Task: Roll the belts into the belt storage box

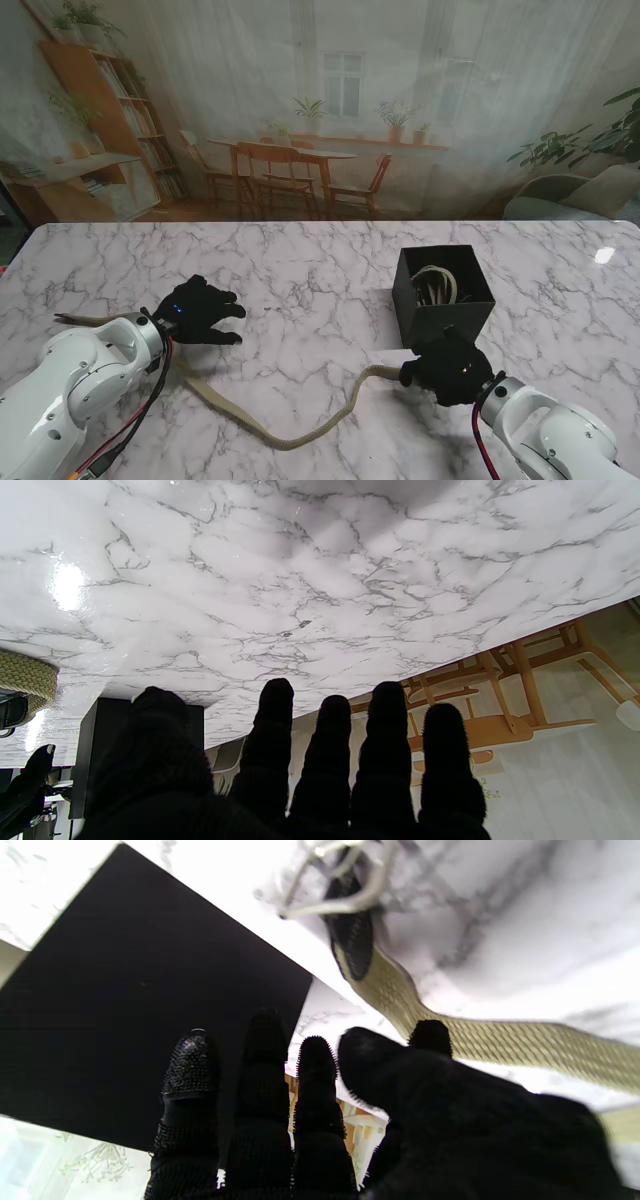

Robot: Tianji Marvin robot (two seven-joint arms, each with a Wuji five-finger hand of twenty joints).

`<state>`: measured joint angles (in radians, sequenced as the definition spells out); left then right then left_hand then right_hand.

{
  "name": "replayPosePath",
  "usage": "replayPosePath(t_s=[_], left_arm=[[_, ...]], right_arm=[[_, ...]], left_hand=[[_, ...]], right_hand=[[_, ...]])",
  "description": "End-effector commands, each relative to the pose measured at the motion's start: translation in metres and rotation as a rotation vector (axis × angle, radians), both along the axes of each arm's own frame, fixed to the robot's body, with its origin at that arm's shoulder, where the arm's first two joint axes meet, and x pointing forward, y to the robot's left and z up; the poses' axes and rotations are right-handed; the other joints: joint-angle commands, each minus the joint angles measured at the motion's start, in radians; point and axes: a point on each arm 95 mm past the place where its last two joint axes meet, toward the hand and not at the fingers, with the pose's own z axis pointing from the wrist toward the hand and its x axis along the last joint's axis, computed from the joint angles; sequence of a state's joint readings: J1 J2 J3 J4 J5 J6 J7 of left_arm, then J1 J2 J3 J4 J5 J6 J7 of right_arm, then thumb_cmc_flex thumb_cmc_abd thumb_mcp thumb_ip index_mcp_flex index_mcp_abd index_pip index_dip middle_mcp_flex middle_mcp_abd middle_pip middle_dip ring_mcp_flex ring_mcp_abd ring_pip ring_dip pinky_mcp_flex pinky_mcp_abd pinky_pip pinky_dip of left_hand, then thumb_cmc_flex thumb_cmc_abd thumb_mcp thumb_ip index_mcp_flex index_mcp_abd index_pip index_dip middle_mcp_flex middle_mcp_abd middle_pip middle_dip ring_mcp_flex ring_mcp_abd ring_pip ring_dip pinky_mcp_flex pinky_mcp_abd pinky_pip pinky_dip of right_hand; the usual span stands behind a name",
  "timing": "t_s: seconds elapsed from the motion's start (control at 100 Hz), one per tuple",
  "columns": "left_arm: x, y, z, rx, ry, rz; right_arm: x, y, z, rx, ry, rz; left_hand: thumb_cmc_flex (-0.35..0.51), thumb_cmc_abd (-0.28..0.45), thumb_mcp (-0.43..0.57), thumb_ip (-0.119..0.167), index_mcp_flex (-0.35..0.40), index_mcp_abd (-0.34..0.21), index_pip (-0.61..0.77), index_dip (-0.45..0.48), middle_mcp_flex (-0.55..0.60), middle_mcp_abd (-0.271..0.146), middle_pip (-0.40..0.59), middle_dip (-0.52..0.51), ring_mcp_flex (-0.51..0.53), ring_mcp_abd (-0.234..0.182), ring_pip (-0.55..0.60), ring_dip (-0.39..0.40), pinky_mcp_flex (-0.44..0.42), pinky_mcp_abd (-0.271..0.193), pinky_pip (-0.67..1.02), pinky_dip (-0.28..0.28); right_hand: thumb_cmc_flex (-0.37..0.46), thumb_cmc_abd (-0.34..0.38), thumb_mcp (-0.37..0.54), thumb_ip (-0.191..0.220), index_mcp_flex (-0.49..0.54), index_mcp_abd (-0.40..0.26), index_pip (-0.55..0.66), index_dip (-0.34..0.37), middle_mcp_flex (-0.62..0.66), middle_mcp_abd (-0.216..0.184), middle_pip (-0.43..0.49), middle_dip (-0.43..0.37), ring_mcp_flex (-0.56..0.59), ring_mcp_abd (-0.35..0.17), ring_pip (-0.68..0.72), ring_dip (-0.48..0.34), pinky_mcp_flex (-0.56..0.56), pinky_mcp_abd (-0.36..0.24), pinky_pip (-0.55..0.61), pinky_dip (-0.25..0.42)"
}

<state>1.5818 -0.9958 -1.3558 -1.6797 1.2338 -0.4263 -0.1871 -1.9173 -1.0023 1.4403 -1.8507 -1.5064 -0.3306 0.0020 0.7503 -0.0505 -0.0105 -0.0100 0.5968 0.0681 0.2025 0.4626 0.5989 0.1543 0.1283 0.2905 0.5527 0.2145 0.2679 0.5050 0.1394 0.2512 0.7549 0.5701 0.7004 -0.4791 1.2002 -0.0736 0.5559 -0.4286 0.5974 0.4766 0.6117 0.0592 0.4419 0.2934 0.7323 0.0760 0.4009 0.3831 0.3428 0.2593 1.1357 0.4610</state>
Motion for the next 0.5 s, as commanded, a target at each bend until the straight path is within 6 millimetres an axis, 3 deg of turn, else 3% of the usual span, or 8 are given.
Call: replayPosePath(t_s=[0.0,0.06,0.09,0.17,0.2,0.39,0.49], left_arm=[[0.000,-0.001,-0.001,0.008,0.011,0.000],[0.000,-0.001,-0.001,0.009,0.012,-0.001],[0.000,-0.001,-0.001,0.009,0.012,-0.001],[0.000,-0.002,-0.002,0.010,0.013,-0.002],[0.000,-0.002,-0.002,0.011,0.014,-0.003],[-0.001,-0.002,-0.002,0.014,0.015,-0.001],[-0.001,-0.002,-0.002,0.015,0.016,-0.001]], right_arm=[[0.004,-0.009,-0.004,-0.032,0.003,-0.007],[0.008,-0.012,-0.006,-0.044,0.007,-0.005],[0.009,-0.014,-0.007,-0.056,0.007,-0.003],[0.013,-0.018,-0.009,-0.076,-0.001,0.007],[0.014,-0.019,-0.010,-0.081,-0.003,0.009],[0.021,-0.029,-0.015,-0.104,-0.003,0.008],[0.023,-0.032,-0.019,-0.107,0.023,-0.005]], left_hand=[[0.011,0.040,-0.018,-0.008,0.012,0.003,0.009,0.012,0.002,0.002,-0.006,0.005,0.001,0.005,-0.015,0.003,-0.011,0.035,-0.024,0.004],[0.012,0.040,-0.018,-0.008,0.012,0.002,0.009,0.012,0.002,0.001,-0.006,0.005,0.000,0.006,-0.015,0.003,-0.011,0.034,-0.024,0.004],[0.012,0.040,-0.018,-0.008,0.012,0.002,0.009,0.012,0.002,0.001,-0.006,0.005,0.000,0.005,-0.015,0.003,-0.011,0.034,-0.024,0.004],[0.012,0.040,-0.018,-0.008,0.011,0.002,0.009,0.012,0.003,0.001,-0.005,0.005,0.000,0.005,-0.015,0.003,-0.011,0.034,-0.024,0.004],[0.011,0.040,-0.018,-0.008,0.011,0.001,0.009,0.012,0.001,0.001,-0.006,0.005,0.001,0.005,-0.015,0.003,-0.010,0.034,-0.023,0.004],[0.013,0.040,-0.018,-0.008,0.010,0.003,0.008,0.011,0.002,-0.001,-0.005,0.005,0.001,0.005,-0.015,0.003,-0.011,0.034,-0.024,0.004],[0.013,0.041,-0.018,-0.008,0.010,0.003,0.008,0.011,0.002,0.001,-0.005,0.005,0.001,0.005,-0.015,0.003,-0.011,0.034,-0.024,0.004]], right_hand=[[0.077,-0.004,0.066,0.003,-0.017,-0.060,-0.019,-0.029,0.018,-0.001,-0.021,-0.007,-0.002,0.001,-0.049,-0.014,0.002,-0.009,-0.013,0.003],[0.113,0.010,0.062,-0.003,-0.059,-0.064,-0.041,-0.065,0.027,0.000,-0.019,-0.004,0.002,-0.001,-0.048,-0.014,0.004,-0.010,-0.013,0.002],[0.121,0.014,0.058,-0.006,-0.077,-0.060,-0.031,-0.144,0.032,-0.002,-0.018,-0.002,0.003,-0.003,-0.047,-0.014,0.004,-0.011,-0.013,0.000],[0.140,0.020,0.056,-0.010,-0.103,-0.052,-0.044,-0.173,0.068,-0.020,0.001,0.006,0.026,-0.016,-0.038,-0.010,0.018,-0.019,-0.011,-0.002],[0.144,0.023,0.051,-0.016,-0.111,-0.050,-0.032,-0.224,0.085,-0.025,0.007,0.023,0.038,-0.020,-0.030,-0.004,0.025,-0.020,-0.009,-0.004],[0.140,0.026,0.041,-0.031,-0.135,-0.046,-0.019,-0.242,0.221,-0.096,0.023,0.049,0.159,-0.068,0.020,0.031,0.069,-0.026,0.010,-0.002],[0.142,-0.007,0.029,-0.099,-0.144,-0.045,-0.009,-0.252,0.302,-0.131,0.013,0.084,0.223,-0.082,0.032,0.113,0.082,-0.028,0.018,-0.004]])
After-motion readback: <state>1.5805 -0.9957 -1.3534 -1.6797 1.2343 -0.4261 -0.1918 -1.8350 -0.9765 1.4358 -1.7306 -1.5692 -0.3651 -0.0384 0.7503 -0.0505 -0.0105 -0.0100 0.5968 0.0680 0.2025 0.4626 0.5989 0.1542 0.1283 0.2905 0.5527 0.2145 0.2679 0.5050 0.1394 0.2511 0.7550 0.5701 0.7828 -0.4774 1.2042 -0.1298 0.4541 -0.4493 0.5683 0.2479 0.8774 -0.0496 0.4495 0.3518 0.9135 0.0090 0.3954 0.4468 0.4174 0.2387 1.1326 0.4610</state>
